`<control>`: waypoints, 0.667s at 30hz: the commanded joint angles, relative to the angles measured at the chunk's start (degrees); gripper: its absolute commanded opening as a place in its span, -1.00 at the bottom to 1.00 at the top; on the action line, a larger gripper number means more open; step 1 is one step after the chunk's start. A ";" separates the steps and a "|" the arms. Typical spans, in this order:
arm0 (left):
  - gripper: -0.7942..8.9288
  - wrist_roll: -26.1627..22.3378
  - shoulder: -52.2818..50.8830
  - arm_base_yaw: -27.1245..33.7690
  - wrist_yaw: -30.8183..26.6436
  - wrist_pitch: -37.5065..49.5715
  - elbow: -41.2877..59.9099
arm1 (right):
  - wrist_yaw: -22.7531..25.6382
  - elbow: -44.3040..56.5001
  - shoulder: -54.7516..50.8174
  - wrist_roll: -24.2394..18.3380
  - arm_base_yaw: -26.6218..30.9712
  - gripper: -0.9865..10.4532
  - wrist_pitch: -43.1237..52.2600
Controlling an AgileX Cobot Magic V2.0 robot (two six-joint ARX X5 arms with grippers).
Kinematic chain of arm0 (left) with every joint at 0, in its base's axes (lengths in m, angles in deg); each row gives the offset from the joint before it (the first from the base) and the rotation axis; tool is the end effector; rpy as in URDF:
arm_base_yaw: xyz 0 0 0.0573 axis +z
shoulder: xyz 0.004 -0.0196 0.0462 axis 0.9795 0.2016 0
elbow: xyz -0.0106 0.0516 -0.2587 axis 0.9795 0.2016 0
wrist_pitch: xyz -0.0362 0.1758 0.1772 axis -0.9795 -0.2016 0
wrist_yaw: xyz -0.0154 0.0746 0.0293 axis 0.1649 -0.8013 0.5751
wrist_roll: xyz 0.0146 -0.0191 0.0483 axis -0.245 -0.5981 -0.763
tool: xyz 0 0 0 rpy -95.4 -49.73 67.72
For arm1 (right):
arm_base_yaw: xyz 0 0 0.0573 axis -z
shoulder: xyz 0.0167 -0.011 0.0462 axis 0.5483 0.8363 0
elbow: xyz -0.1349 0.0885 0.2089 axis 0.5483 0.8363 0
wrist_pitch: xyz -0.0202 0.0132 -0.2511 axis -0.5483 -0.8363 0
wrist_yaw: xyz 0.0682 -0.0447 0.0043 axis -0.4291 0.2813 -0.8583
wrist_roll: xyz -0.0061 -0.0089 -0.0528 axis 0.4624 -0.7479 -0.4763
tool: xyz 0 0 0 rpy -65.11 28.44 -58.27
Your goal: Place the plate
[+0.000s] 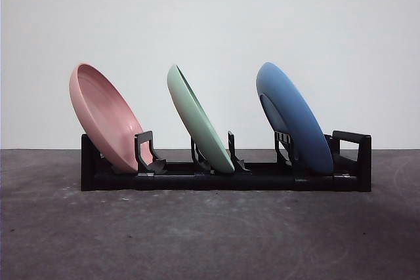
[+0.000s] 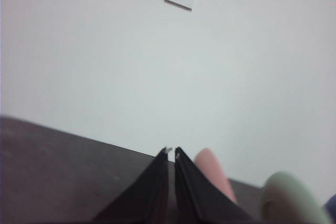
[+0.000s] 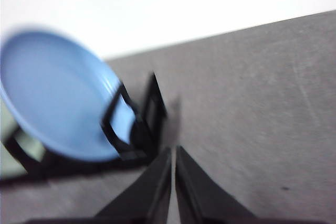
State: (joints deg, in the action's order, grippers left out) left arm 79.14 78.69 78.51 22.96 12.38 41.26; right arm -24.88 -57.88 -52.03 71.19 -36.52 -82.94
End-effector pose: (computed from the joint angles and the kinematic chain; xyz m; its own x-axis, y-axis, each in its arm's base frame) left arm 0.0914 -0.0008 0.2006 0.9531 -0.0295 0.3012 0.1373 0.9290 -0.3436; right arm 0.0966 0.0070 0.1612 0.9916 0.1098 -0.0679 -0.0824 0.9432 0.3219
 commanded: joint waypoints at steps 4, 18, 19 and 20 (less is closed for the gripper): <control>-0.80 16.02 0.24 0.04 1.29 -8.92 -2.58 | -0.63 -3.69 0.87 10.97 0.09 -0.81 -1.14; -0.80 4.33 13.81 -0.04 17.97 -40.48 -25.31 | -17.64 -28.98 17.73 0.13 0.02 -0.81 -24.13; -0.80 1.99 15.78 -0.09 17.94 -43.91 -28.28 | -19.08 -31.17 19.63 0.00 0.02 -0.81 -26.58; -0.80 0.33 17.29 -0.11 17.94 -46.56 -30.47 | -19.74 -32.59 20.87 -0.02 0.02 -0.81 -28.20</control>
State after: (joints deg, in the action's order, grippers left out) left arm 85.09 94.69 78.49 40.64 -32.21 13.24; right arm -43.96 -88.94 -32.38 73.28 -36.52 -110.11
